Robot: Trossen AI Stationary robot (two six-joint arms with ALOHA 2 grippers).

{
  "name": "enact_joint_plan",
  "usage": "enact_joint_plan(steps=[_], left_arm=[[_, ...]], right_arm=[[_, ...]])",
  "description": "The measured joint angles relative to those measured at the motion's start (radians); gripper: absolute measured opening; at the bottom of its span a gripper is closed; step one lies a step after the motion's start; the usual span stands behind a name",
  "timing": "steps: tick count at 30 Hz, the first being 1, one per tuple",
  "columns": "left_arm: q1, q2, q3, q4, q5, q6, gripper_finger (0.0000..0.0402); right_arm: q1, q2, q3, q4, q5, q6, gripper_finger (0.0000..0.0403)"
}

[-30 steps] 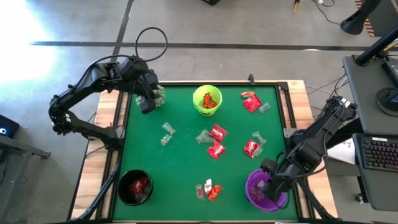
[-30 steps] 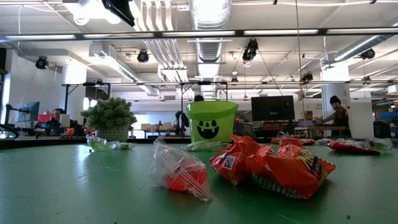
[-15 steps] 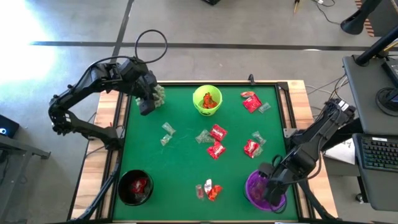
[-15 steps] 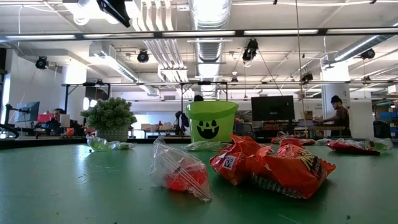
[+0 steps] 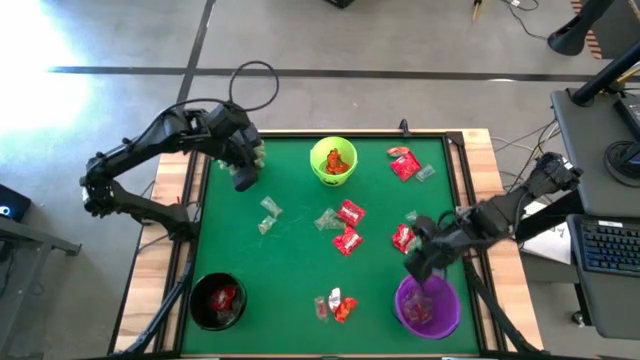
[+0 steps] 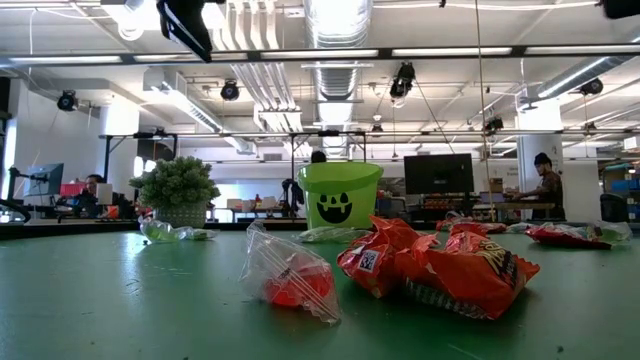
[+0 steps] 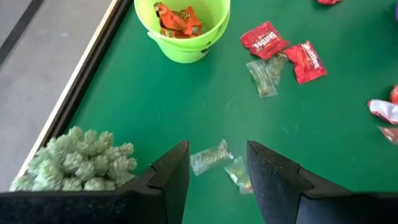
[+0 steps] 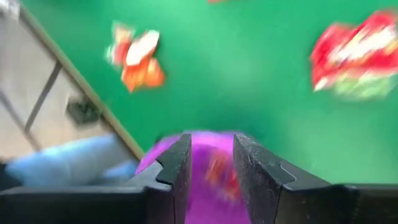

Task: Organize candy in baskets
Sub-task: Put the blue candy into the violet bucket

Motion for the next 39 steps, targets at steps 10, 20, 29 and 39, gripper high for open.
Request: enact_joint_plan(steps=[10,20,29,39], left_arm=[[0.000,-0.003,-0.144,0.169,0.000,0.019,0.0141],[0.000,-0.010,-0.127,0.205,-0.001,0.091,0.0141],[0.000,-0.017,-0.081,0.204,-0.003,0.177,0.0141],[0.001,-0.017,-0.075,0.205,-0.003,0.267,0.0141]], right_arm=[[-0.249,-0.012,0.000,-0.027,0.054,-0.395,0.0104],[-0.438,0.011,-0.005,-0.076,0.231,-0.532,0.0072],[-0.585,0.011,-0.012,-0.178,0.294,-0.425,0.0096],[-0.675,0.011,-0.171,-0.186,0.067,-0.431,0.0155]])
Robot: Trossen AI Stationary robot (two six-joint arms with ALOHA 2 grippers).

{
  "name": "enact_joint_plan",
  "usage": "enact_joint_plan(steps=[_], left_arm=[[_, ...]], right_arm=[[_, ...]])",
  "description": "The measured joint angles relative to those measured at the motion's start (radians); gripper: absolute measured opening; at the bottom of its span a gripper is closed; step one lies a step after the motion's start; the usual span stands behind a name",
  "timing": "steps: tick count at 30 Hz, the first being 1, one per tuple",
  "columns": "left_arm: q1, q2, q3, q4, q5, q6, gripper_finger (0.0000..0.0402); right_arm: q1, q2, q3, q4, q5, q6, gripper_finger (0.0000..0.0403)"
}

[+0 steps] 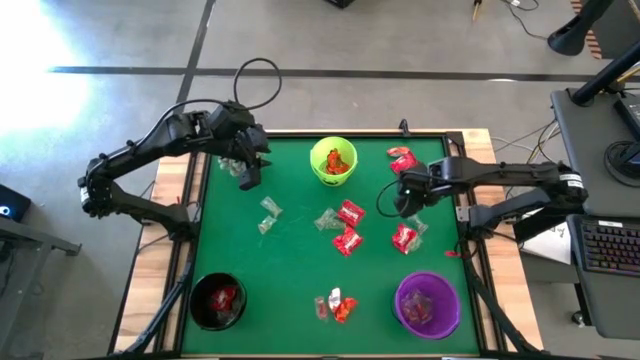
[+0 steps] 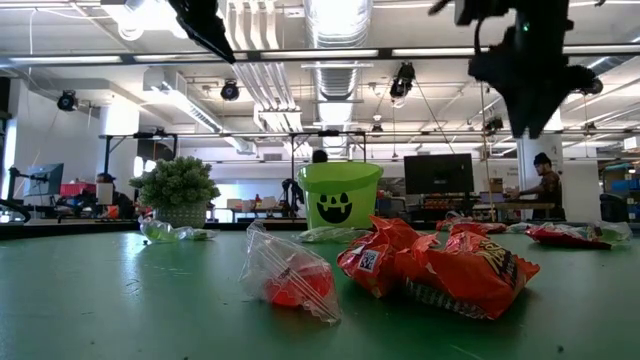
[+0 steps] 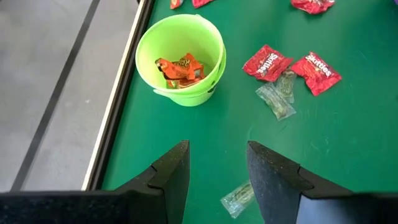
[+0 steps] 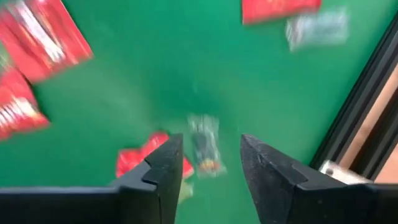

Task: Organize candy in baskets
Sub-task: Put the blue candy into the violet bucket

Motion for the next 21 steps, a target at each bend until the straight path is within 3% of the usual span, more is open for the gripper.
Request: enact_joint_plan(steps=[11,21], left_arm=[[0.000,-0.001,0.000,0.035,0.000,-0.026,0.0141],[0.000,-0.001,0.000,0.036,0.000,-0.052,0.0141]], right_arm=[[-0.001,0.000,-0.198,0.156,-0.110,-0.031,0.0164],[-0.002,0.000,-0.307,0.253,-0.122,-0.026,0.0164]])
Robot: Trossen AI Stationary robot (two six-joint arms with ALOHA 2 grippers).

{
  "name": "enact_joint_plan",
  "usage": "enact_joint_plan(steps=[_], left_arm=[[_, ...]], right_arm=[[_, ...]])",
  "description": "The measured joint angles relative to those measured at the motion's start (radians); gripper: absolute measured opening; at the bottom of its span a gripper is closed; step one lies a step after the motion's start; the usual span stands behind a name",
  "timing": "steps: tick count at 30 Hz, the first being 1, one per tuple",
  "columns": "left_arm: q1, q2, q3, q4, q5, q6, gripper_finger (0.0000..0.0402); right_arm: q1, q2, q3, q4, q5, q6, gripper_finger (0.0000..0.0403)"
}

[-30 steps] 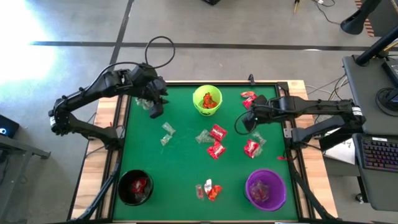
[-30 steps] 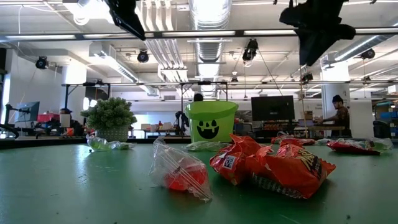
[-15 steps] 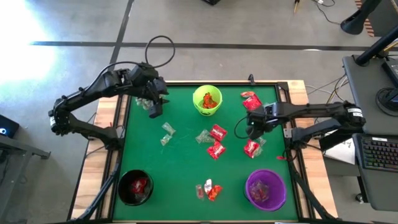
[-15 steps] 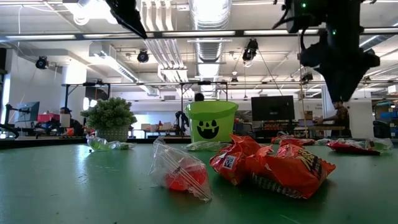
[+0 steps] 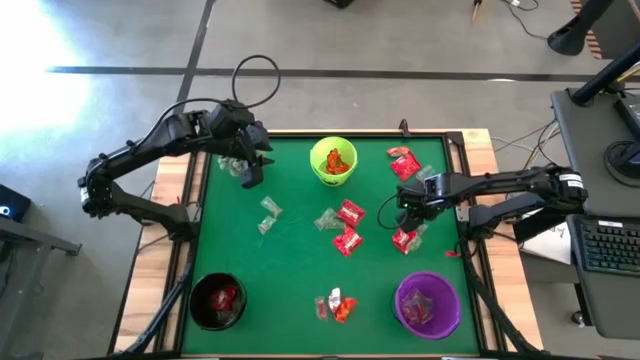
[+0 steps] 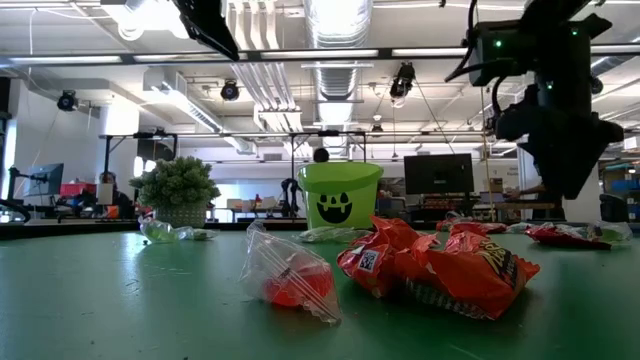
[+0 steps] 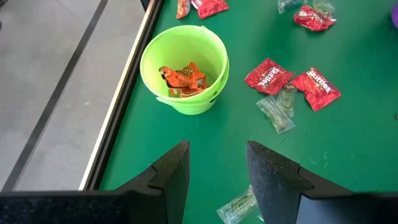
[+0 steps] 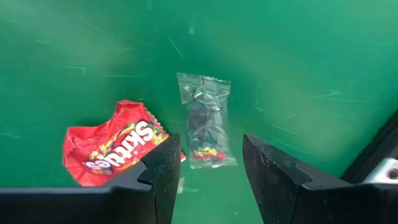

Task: Organize candy in baskets
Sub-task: Put the blue candy into the violet bucket

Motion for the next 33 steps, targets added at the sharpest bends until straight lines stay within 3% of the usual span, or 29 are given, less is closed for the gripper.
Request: enact_joint_plan(steps=[12,20,24,30,33], left_arm=[[0.000,0.000,0.000,0.000,0.000,-0.001,0.0141],[0.000,0.000,0.000,-0.007,0.000,-0.004,0.0141],[0.000,0.000,0.000,-0.007,0.000,-0.004,0.0141],[0.000,0.000,0.000,-0.008,0.000,-0.002,0.0141],[0.000,0.000,0.000,-0.008,0.000,-0.001,0.0141]], right_arm=[[-0.001,0.000,-0.135,0.159,-0.019,0.027,0.0164],[-0.003,-0.002,-0.209,0.192,-0.019,0.142,0.0156],[-0.003,-0.002,-0.211,0.192,-0.024,0.182,0.0122],[-0.003,0.000,-0.171,0.189,-0.037,0.162,0.0026],[-0.003,0.000,-0.148,0.184,-0.039,0.157,0.0014]])
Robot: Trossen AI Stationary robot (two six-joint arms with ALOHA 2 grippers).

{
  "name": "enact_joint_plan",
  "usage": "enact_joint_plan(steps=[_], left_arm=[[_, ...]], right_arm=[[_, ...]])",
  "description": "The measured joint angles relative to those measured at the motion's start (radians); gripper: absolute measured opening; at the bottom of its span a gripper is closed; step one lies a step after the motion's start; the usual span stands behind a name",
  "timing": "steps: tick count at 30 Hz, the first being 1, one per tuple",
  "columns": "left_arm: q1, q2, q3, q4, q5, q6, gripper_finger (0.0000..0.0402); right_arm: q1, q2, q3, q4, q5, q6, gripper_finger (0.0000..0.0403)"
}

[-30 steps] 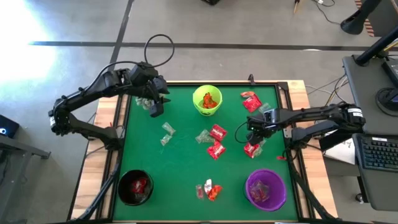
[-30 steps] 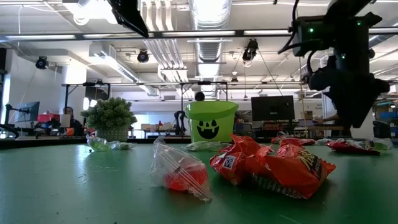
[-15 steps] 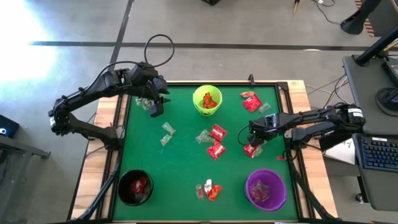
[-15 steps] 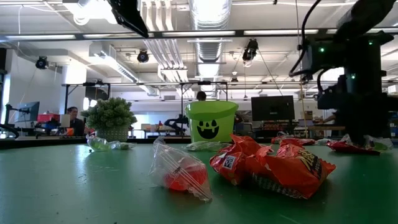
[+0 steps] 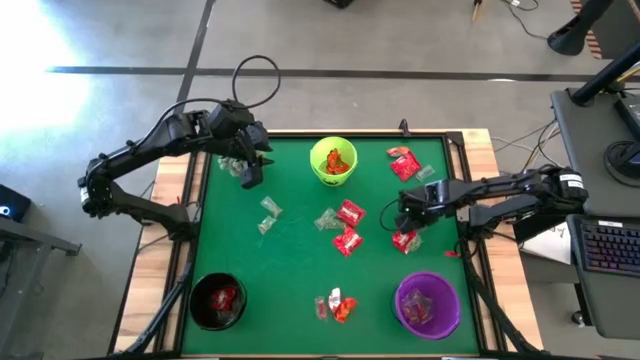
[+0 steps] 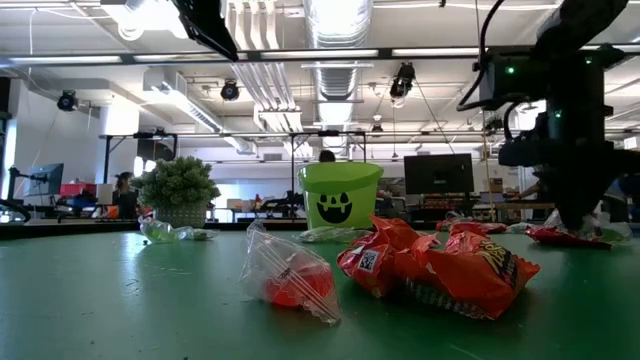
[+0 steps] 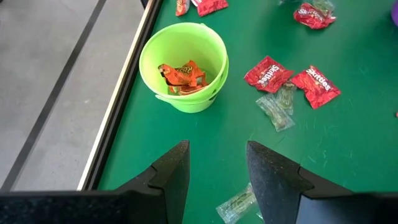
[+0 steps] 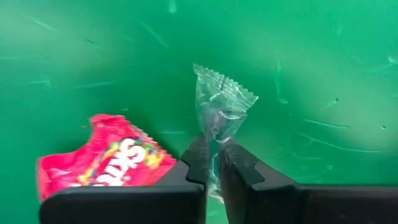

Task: Organize candy in baskets
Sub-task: Put the blue candy into the violet bucket

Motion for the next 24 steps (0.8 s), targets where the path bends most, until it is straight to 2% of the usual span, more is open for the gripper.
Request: enact_joint_plan(steps=[6,13,16,19,24], left_arm=[[0.000,-0.006,0.000,0.000,0.000,0.000,0.0141],[0.000,-0.006,0.000,-0.030,0.000,0.000,0.0141],[0.000,-0.006,0.000,-0.036,0.000,-0.003,0.0141],[0.000,-0.006,0.000,-0.036,0.000,-0.012,0.0141],[0.000,-0.006,0.000,-0.036,0.000,-0.044,0.0141]], right_arm=[[0.000,0.000,0.087,-0.048,-0.026,-0.046,0.0013],[0.003,0.000,0.281,-0.210,-0.030,-0.085,0.0013],[0.010,0.000,0.377,-0.265,-0.092,-0.106,0.0013],[0.040,0.000,0.474,-0.327,-0.160,-0.130,0.0013],[0.130,0.000,0.628,-0.421,-0.163,-0.128,0.0012]])
